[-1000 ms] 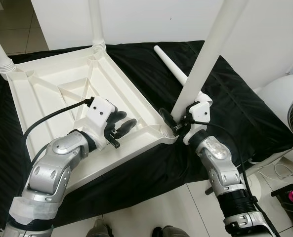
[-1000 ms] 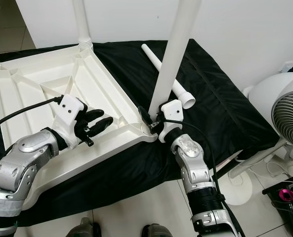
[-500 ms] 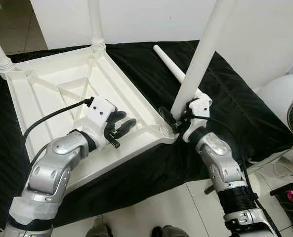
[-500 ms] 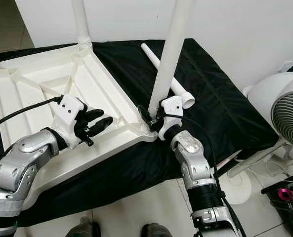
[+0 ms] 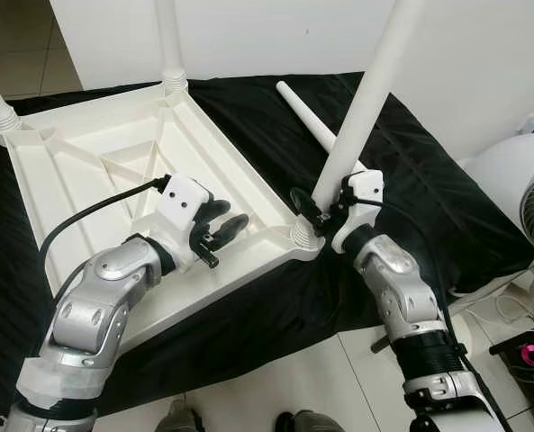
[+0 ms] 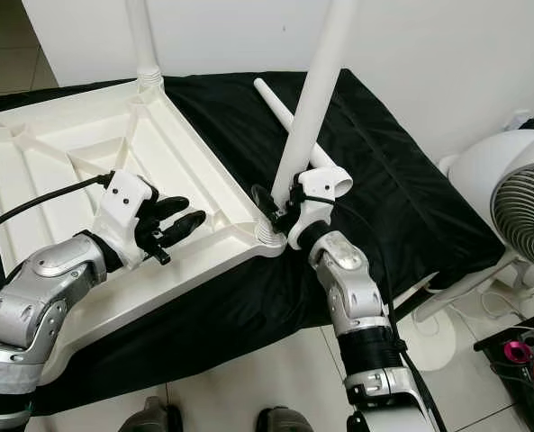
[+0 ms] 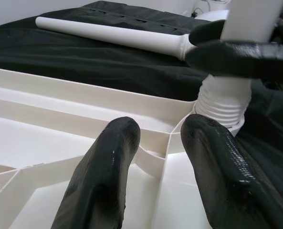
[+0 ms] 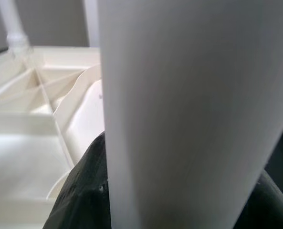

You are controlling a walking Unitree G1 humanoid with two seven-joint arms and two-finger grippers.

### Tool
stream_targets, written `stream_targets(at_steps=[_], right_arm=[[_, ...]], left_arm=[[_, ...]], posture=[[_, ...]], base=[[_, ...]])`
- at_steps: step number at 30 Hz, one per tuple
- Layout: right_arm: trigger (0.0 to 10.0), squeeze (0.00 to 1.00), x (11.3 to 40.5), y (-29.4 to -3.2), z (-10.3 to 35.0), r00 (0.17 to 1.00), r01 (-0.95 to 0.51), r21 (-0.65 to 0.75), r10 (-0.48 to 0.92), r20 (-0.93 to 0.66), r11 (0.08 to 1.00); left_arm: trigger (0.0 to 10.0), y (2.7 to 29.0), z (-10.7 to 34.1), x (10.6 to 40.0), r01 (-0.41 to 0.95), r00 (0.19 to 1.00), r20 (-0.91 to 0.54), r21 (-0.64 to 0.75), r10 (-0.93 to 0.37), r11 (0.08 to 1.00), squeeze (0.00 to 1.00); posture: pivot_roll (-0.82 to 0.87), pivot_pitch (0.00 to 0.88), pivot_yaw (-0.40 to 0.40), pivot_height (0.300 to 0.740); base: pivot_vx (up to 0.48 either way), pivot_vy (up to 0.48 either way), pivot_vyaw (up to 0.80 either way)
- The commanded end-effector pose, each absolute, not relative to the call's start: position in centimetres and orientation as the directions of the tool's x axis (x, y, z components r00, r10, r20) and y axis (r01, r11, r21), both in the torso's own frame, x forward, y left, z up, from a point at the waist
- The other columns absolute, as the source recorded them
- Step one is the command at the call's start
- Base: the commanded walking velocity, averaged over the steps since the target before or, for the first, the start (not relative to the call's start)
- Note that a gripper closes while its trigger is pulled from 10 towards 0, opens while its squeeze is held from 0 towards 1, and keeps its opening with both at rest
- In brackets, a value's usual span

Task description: Building children table

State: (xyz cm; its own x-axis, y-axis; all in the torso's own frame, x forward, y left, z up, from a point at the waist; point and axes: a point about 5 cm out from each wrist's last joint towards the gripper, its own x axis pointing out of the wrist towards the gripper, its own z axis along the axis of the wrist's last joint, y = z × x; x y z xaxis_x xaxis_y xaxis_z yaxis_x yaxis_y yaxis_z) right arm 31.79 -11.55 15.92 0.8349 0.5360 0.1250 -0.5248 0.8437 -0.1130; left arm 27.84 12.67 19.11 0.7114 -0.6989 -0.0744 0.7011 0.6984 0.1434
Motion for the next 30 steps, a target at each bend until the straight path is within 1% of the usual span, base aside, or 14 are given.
stream_targets(at_steps=[1,2,6,9,15,20,21,24,25,26,29,30], right_arm=[[10.0,0.00,31.1,-11.9,12.8,0.841,-0.537,-0.138,0.541,-0.008,0.832],[10.0,0.00,30.9,-11.8,12.7,0.839,-0.537,-0.174,0.544,-0.005,0.826],[10.0,0.00,30.6,-11.8,12.8,0.834,-0.534,-0.227,0.552,0.016,0.814],[10.0,0.00,30.4,-11.8,13.1,0.828,-0.539,-0.202,0.558,0.050,0.818],[10.0,0.00,29.6,-11.7,12.9,0.799,-0.563,-0.236,0.594,0.088,0.792],[10.0,0.00,29.3,-11.6,12.9,0.788,-0.576,-0.198,0.603,0.124,0.793],[10.0,0.00,29.4,-11.7,12.7,0.796,-0.573,-0.166,0.594,0.120,0.802],[10.0,0.00,29.4,-11.8,12.6,0.802,-0.570,-0.146,0.586,0.116,0.808],[10.0,0.00,30.2,-12.1,12.6,0.829,-0.545,-0.103,0.553,0.083,0.832],[10.0,0.00,30.2,-12.1,12.6,0.829,-0.545,-0.103,0.553,0.083,0.832],[10.0,0.00,31.0,-12.2,12.6,0.831,-0.553,-0.095,0.556,0.003,0.828],[10.0,0.00,31.0,-12.2,12.6,0.831,-0.553,-0.095,0.556,0.003,0.828]], left_arm=[[10.0,12.9,19.6,28.0,0.669,0.739,-0.057,0.172,-0.671,0.723,0.00],[10.0,13.0,19.6,28.0,0.667,0.741,-0.056,0.174,-0.669,0.725,0.00],[10.0,13.1,19.7,28.1,0.665,0.743,-0.053,0.178,-0.667,0.726,0.00],[10.0,13.2,19.8,28.2,0.663,0.744,-0.052,0.183,-0.666,0.726,0.00],[10.0,13.2,19.9,28.2,0.663,0.743,-0.050,0.187,-0.667,0.725,0.00],[10.0,13.3,20.0,28.2,0.662,0.744,-0.050,0.191,-0.666,0.725,0.00],[10.0,13.3,20.0,28.2,0.661,0.745,-0.049,0.191,-0.666,0.725,0.00],[10.0,13.3,20.0,28.2,0.661,0.745,-0.049,0.191,-0.665,0.726,0.00],[10.0,13.3,20.1,28.3,0.659,0.747,-0.047,0.193,-0.664,0.727,0.00],[10.0,13.3,20.1,28.3,0.659,0.747,-0.047,0.193,-0.664,0.727,0.00],[10.0,13.3,20.2,28.5,0.657,0.747,-0.042,0.195,-0.663,0.728,0.00],[10.0,13.3,20.2,28.5,0.657,0.747,-0.042,0.195,-0.663,0.728,0.00]], posture=[[-0.03,0.080,-0.039,0.740],[-0.03,0.079,-0.038,0.740],[-0.03,0.077,-0.036,0.740],[-0.03,0.077,-0.032,0.740],[-0.03,0.081,-0.029,0.740],[-0.03,0.084,-0.028,0.740],[-0.03,0.086,-0.028,0.740],[-0.03,0.086,-0.028,0.740],[-0.03,0.087,-0.025,0.740],[-0.03,0.087,-0.025,0.740],[-0.04,0.091,-0.023,0.740],[-0.04,0.091,-0.023,0.740]], base=[[0.000,0.000,0.00],[0.000,0.000,0.00],[0.000,0.000,0.00],[0.000,0.000,0.00],[0.000,0.000,0.00],[0.000,0.000,0.00],[0.000,0.000,0.00],[0.000,0.000,0.00],[0.000,0.000,0.00],[0.000,0.000,0.00],[0.000,0.000,0.00],[0.000,0.000,0.00]])
